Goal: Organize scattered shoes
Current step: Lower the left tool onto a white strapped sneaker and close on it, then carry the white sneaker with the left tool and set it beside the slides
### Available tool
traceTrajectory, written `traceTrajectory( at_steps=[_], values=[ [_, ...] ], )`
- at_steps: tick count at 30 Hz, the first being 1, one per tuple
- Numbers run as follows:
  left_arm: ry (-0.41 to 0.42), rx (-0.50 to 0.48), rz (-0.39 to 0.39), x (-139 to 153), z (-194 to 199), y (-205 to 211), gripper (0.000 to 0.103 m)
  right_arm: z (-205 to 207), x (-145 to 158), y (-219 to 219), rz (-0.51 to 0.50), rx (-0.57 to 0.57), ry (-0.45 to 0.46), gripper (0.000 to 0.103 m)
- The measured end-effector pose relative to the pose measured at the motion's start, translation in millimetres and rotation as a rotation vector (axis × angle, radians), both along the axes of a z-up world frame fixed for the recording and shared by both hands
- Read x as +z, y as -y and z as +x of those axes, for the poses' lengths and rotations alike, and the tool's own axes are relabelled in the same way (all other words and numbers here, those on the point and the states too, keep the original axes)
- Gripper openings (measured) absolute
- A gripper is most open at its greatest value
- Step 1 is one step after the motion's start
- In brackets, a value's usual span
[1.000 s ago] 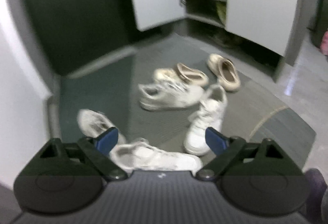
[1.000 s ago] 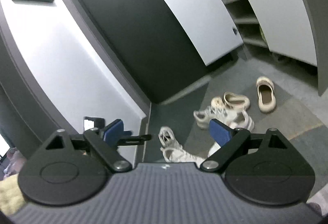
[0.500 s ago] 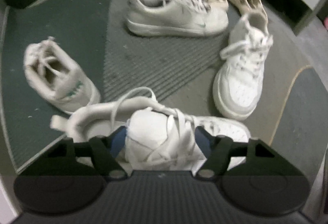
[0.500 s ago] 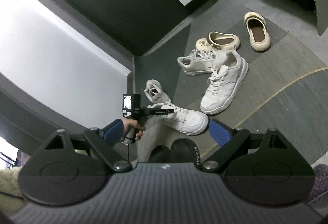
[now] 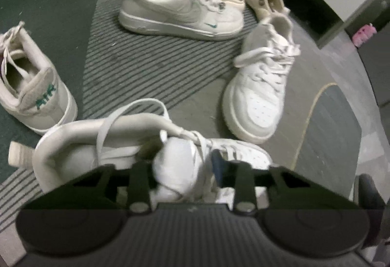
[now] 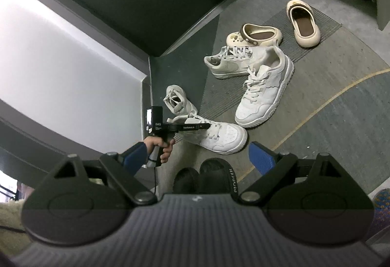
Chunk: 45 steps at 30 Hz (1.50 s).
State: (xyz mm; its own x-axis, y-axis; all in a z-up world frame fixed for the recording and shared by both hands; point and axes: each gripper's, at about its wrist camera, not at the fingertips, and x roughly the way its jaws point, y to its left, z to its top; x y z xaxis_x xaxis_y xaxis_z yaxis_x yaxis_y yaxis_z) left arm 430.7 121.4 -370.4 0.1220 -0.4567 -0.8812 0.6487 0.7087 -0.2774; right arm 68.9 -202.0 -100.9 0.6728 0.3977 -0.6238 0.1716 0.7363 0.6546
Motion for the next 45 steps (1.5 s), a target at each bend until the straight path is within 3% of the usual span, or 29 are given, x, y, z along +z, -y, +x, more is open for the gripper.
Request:
traceTrajectory(
  at_steps=[6,12,16,19,24,30,35,40,43,45],
  values=[
    [0.060,-0.027,-0.027,30,-35,13,0.017,-16,8,11,0.032,-0.027,0.038,0.092],
    [0.067,-0.057,-0.085,86,-78,28,0.017,-38,22,29,0.133,-0.071,0.110,0.092],
    [0.071,-0.120,-0.111,115,-111,64,0.017,-55,30,41,0.198,-0.106,0.158,0.092],
    [0.062,-0.176,-0.118,120,-136,104,0.017,-67,34,50,0.215,-0.131,0.180,0.092],
    [0.015,-0.214,-0.135,97,-170,173,0.017,-85,38,66,0.215,-0.169,0.200,0.092],
    [-0.087,-0.216,-0.194,43,-217,242,0.017,-105,40,82,0.221,-0.205,0.236,0.093],
    [-0.155,-0.240,-0.152,-8,-254,300,0.017,-110,42,88,0.203,-0.217,0.250,0.093],
    [-0.151,-0.262,-0.106,-33,-263,321,0.020,-112,42,96,0.176,-0.246,0.248,0.093],
    [-0.134,-0.247,-0.088,-41,-262,323,0.026,-113,42,101,0.169,-0.269,0.251,0.093],
    [-0.123,-0.238,-0.076,-46,-261,325,0.037,-113,41,102,0.162,-0.278,0.249,0.093]
  ],
)
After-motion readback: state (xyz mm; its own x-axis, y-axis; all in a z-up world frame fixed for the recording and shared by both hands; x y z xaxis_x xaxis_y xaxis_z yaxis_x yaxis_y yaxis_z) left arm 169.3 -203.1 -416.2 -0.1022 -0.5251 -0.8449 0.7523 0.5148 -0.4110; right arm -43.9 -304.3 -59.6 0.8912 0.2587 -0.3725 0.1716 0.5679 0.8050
